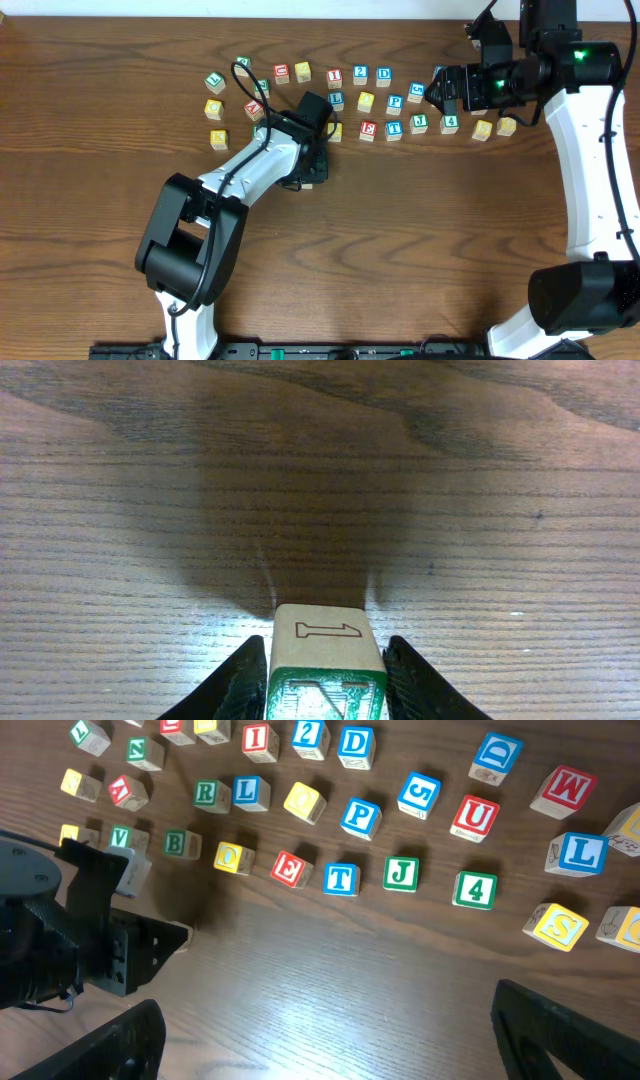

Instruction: Spell out NEURIPS

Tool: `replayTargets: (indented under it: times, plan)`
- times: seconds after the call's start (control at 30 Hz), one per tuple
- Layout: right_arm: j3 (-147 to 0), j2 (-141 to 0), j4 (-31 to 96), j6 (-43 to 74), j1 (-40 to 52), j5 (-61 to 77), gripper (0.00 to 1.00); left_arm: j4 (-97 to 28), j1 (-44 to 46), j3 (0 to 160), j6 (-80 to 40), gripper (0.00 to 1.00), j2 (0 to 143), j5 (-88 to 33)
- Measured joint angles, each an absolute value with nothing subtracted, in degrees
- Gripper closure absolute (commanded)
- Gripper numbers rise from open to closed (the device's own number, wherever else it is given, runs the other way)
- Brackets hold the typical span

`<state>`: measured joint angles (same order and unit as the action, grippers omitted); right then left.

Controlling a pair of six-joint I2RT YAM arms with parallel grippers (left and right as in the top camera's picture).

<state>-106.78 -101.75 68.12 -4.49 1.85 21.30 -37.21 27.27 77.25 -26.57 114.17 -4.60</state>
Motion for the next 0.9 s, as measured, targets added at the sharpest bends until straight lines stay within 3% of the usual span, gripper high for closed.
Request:
replayTargets:
  times: [0.9]
  plan:
    - [-106.78,-101.75,68.12,-4.49,1.85,21.28,0.01,-38.13,27.20,77.25,-28.73,0.63,114.17,-4.62]
